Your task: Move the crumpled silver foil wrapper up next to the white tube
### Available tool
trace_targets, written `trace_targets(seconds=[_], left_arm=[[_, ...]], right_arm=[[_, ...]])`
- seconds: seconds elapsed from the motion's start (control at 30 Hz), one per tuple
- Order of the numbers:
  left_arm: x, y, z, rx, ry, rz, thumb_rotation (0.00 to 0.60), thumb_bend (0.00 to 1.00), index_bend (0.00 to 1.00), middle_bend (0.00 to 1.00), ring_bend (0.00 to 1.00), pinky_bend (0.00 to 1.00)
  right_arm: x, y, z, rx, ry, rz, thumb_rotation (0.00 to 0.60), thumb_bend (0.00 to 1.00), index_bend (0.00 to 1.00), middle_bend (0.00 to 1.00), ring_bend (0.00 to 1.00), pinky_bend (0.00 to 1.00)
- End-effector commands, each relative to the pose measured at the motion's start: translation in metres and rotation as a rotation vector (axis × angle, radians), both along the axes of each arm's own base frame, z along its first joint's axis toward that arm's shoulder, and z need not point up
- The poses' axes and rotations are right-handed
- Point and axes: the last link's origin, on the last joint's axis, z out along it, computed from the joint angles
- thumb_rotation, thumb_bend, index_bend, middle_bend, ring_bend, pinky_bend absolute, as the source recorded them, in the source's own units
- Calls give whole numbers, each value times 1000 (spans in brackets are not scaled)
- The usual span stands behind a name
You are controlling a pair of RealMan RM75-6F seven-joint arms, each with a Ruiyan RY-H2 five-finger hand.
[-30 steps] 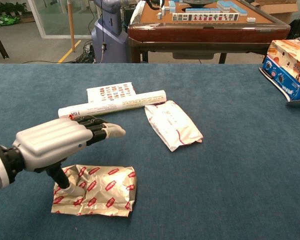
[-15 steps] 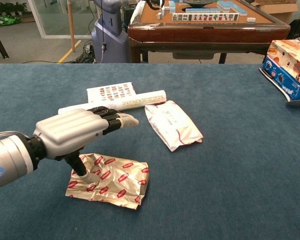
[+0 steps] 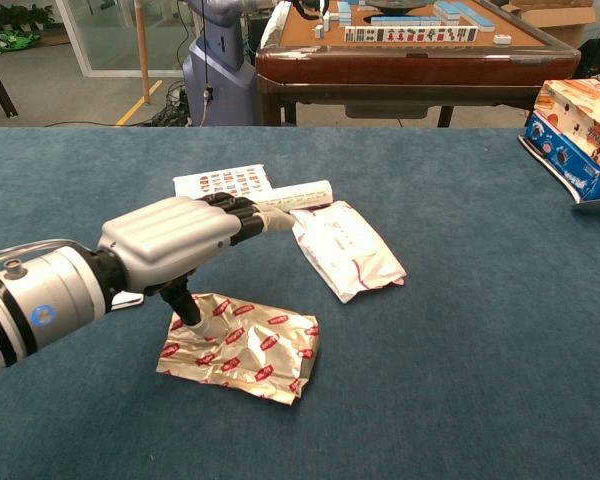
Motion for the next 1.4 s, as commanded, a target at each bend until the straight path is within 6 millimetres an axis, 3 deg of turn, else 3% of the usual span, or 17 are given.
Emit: trace_targets(seconds=[0.03,0.47,1.17,1.3,1.4], left_arm=[[2,4,0,9,3,1,600,0,0,0,0,0],[8,22,-4,31,16,26,600,0,0,0,0,0],[19,71,-9,94,21,102,600,0,0,0,0,0],[18,70,-3,98,5,110,600,0,0,0,0,0],[20,59,4,93,-5,89,600,0,0,0,0,1]], right_arm=[[0,0,1,-3,-1,0,600,203,435,330,329,537],[-1,0,2,-4,-6,-1,600,203,435,330,329,537],[-1,0,3,-4,-11,2,600,203,435,330,329,537],[-1,0,3,-3,-13,1,600,203,435,330,329,537],[-2,0,3,-1,-16,-2,600,203,435,330,329,537]])
